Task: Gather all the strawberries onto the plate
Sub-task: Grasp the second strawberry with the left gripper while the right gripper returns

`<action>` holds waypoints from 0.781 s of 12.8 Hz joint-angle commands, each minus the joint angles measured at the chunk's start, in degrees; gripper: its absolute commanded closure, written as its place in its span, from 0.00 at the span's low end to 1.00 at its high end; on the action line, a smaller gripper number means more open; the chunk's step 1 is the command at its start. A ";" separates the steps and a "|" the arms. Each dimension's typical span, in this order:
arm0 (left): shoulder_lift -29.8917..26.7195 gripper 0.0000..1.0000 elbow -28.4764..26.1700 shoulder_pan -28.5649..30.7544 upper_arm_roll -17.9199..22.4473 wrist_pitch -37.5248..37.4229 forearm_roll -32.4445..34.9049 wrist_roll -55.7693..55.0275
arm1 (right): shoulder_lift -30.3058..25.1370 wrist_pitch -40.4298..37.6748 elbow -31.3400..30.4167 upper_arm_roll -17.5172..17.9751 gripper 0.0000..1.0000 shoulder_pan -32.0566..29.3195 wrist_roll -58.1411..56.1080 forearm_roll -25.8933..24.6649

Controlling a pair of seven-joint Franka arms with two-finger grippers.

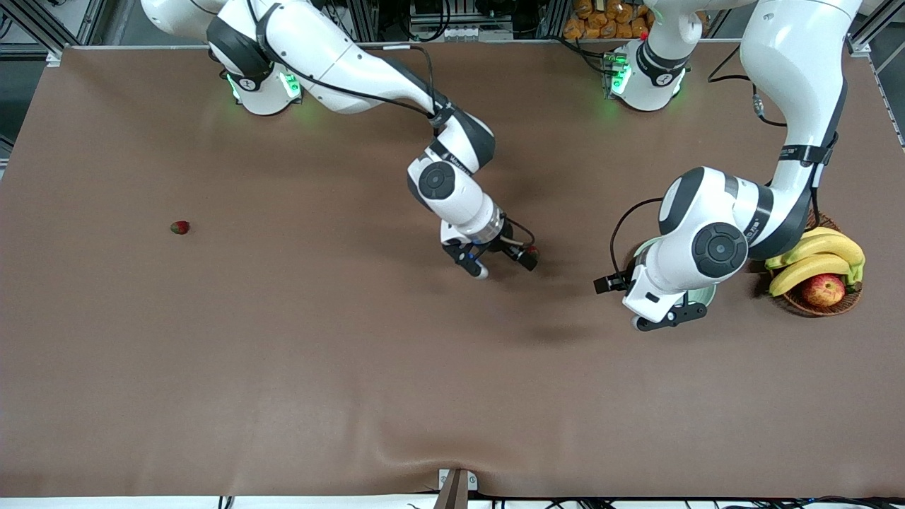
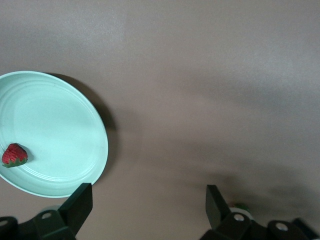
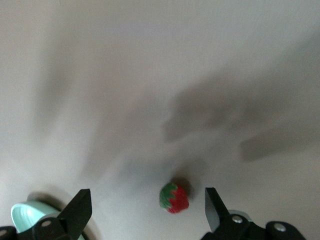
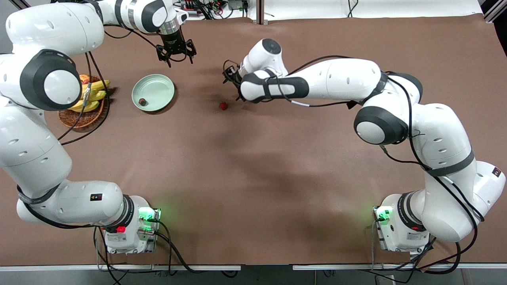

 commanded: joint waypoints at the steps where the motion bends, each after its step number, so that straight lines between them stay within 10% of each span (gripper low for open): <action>1: 0.56 0.00 -1.26 -2.01 -0.34 -0.75 0.20 -1.66 | -3.27 -6.09 -0.40 0.25 0.00 -4.28 -0.85 -0.45; 10: 8.03 0.00 -1.52 -15.90 -0.17 6.45 0.99 -18.70 | -7.66 -20.14 -0.66 0.25 0.00 -20.27 -18.57 -2.12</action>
